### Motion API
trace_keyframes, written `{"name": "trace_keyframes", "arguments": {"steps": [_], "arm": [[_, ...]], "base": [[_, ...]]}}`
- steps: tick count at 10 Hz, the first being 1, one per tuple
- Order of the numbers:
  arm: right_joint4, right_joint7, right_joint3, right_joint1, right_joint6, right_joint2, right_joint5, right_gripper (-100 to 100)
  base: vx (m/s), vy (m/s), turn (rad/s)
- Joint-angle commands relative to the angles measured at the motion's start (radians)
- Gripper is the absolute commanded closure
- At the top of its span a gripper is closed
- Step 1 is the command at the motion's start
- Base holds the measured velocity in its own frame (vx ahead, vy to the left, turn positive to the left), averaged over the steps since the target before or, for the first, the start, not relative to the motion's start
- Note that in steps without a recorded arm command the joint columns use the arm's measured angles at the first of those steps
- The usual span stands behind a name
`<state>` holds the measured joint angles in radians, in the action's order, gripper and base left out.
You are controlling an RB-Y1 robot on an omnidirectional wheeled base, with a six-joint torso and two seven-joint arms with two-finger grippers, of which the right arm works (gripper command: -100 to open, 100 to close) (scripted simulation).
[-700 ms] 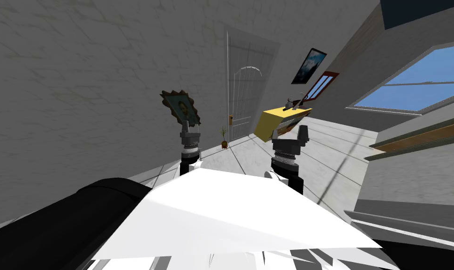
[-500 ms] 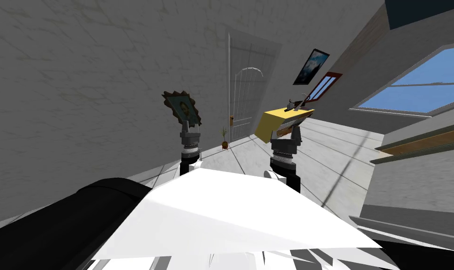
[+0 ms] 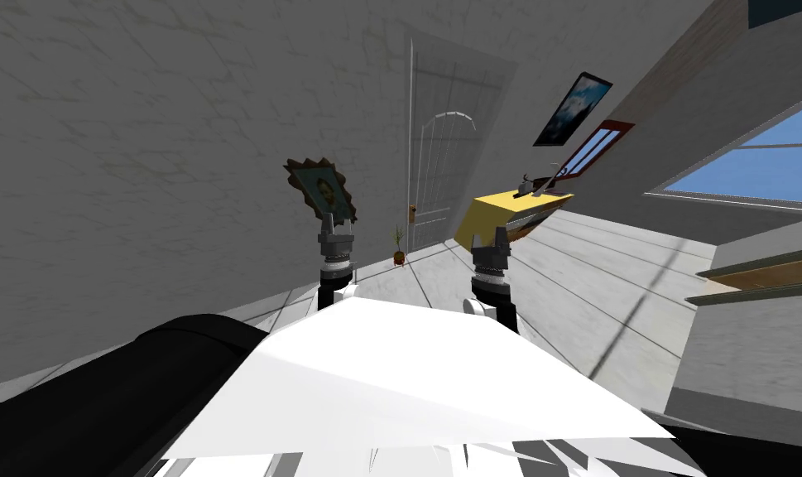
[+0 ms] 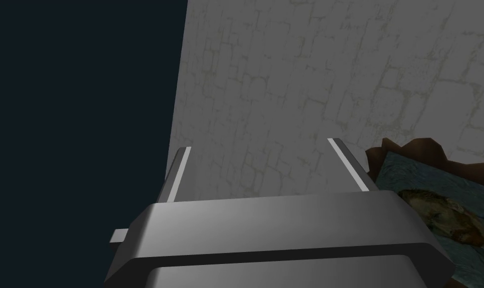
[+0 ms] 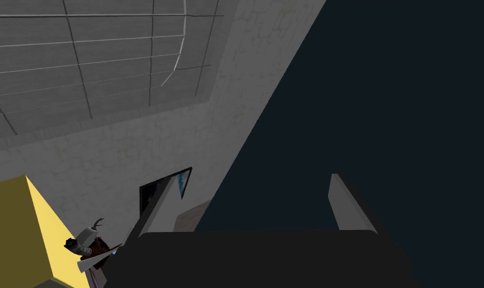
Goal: Pull the door open
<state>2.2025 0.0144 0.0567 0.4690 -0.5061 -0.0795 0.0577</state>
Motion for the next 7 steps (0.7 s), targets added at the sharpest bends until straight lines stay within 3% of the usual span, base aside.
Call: {"name": "trace_keyframes", "arguments": {"steps": [1,7], "arm": [[-0.028,0.030,-0.003,-0.018,0.008,-0.007,-0.008,-100],[-0.164,0.149,-0.012,-0.088,0.015,-0.037,-0.041,-100]], "base": [[0.084,-0.009,0.058],[0.091,-0.008,0.078]]}}
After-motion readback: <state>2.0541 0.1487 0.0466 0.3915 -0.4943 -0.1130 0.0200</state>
